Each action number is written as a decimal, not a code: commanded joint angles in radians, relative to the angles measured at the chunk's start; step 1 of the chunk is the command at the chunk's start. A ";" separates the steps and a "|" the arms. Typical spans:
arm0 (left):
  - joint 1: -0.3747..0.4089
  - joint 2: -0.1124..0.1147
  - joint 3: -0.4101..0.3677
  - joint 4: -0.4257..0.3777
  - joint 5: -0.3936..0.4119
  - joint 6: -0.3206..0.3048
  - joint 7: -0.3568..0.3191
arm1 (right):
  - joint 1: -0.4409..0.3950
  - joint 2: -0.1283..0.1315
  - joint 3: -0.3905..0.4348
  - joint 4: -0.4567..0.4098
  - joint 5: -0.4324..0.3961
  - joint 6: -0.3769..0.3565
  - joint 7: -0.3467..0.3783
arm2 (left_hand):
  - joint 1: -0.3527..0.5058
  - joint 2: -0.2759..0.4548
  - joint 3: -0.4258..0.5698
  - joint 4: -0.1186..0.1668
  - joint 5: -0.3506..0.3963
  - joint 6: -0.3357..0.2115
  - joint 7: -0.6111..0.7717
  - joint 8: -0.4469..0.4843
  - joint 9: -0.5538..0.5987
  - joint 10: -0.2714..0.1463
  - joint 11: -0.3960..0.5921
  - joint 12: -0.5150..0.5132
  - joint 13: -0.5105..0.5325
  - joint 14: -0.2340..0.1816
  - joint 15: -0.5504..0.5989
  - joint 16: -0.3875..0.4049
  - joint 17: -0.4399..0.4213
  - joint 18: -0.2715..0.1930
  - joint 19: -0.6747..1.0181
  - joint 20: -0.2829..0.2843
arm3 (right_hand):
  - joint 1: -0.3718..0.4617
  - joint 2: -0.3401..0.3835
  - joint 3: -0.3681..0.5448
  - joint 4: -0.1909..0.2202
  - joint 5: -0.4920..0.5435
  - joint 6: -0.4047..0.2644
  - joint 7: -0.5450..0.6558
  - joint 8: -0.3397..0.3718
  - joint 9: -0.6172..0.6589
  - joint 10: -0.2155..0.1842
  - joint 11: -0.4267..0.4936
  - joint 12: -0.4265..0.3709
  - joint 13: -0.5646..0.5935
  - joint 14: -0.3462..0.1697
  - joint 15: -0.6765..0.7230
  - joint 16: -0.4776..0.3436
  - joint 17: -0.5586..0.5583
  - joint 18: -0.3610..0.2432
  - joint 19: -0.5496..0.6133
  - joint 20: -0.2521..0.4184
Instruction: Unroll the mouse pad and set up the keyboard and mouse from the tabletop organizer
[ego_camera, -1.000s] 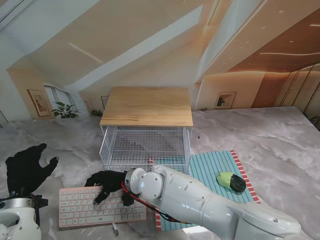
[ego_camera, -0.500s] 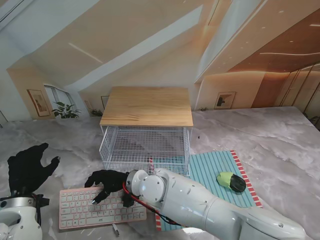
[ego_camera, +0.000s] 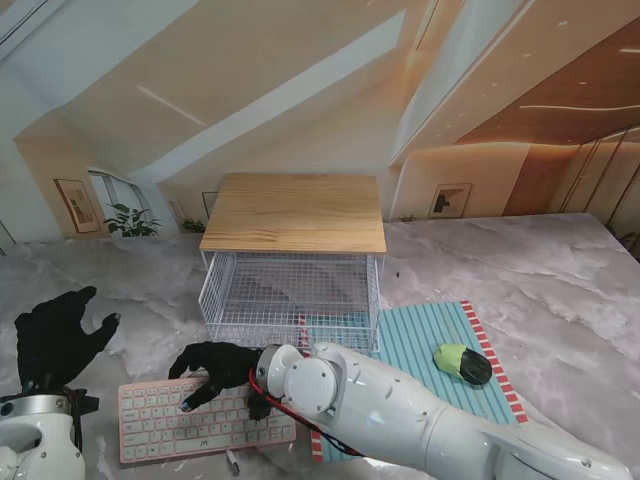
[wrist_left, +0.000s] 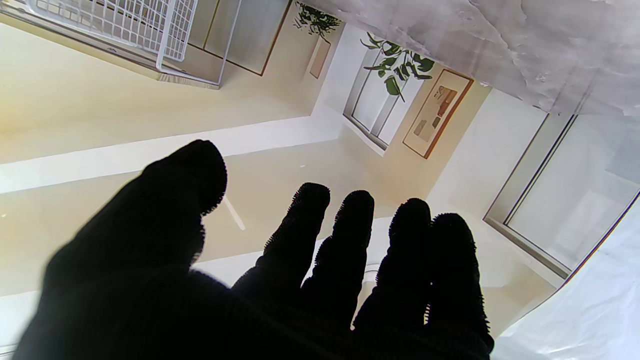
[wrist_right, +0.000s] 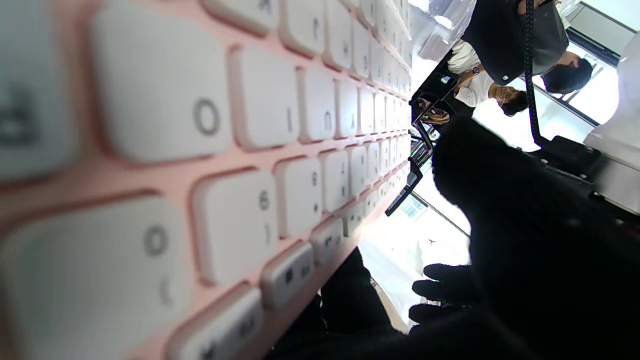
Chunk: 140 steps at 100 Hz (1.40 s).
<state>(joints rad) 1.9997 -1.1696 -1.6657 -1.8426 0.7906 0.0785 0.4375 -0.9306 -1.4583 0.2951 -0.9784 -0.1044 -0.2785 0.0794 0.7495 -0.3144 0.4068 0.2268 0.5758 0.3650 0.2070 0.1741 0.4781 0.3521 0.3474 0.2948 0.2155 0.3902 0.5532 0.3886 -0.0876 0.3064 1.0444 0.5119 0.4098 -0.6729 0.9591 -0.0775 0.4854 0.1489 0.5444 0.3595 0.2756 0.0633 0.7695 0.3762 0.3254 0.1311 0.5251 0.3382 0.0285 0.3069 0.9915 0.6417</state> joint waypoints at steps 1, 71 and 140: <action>0.007 -0.003 0.003 -0.005 -0.004 -0.001 -0.011 | -0.013 0.002 -0.006 -0.011 0.000 0.003 0.016 | 0.014 0.019 -0.002 0.016 -0.009 0.003 -0.008 -0.006 -0.027 -0.010 -0.004 -0.010 -0.020 -0.017 -0.003 -0.009 -0.007 -0.036 -0.012 -0.003 | -0.051 0.049 -0.030 0.029 0.000 -0.017 -0.020 -0.006 -0.013 0.010 -0.005 -0.014 -0.022 -0.016 0.002 0.007 -0.010 -0.003 0.003 0.011; 0.018 -0.004 -0.003 -0.009 -0.003 -0.004 -0.010 | -0.026 -0.011 -0.029 0.007 0.005 0.014 0.038 | 0.014 0.018 -0.003 0.017 -0.009 0.001 -0.008 -0.006 -0.027 -0.012 -0.004 -0.010 -0.020 -0.018 -0.003 -0.009 -0.007 -0.036 -0.012 -0.003 | -0.085 0.170 -0.151 0.054 -0.080 -0.020 -0.181 -0.049 -0.101 -0.021 -0.232 -0.110 -0.205 -0.087 -0.124 -0.065 -0.160 -0.087 -0.243 -0.036; 0.008 -0.001 0.004 -0.007 -0.003 -0.006 -0.021 | -0.110 0.032 0.043 -0.097 -0.052 0.023 -0.112 | 0.014 0.019 -0.002 0.017 -0.010 0.002 -0.007 -0.006 -0.027 -0.013 -0.004 -0.010 -0.020 -0.019 -0.004 -0.009 -0.007 -0.036 -0.012 -0.003 | -0.091 0.193 -0.181 0.064 -0.240 -0.096 -0.067 -0.070 -0.089 -0.066 -0.424 -0.173 -0.197 -0.136 -0.255 -0.113 -0.156 -0.115 -0.388 0.044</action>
<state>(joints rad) 2.0085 -1.1697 -1.6655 -1.8448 0.7876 0.0760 0.4342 -1.0249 -1.4346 0.3357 -1.0548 -0.1494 -0.2560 -0.0369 0.7495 -0.3144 0.4068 0.2268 0.5758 0.3649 0.2070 0.1741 0.4781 0.3521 0.3474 0.2947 0.2155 0.3902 0.5532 0.3885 -0.0876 0.3061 1.0440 0.5118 0.3578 -0.4917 0.7956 -0.0283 0.2951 0.0755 0.4622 0.2988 0.2027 0.0316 0.3479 0.2097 0.1490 0.0458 0.2812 0.2327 -0.1229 0.2153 0.6119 0.6525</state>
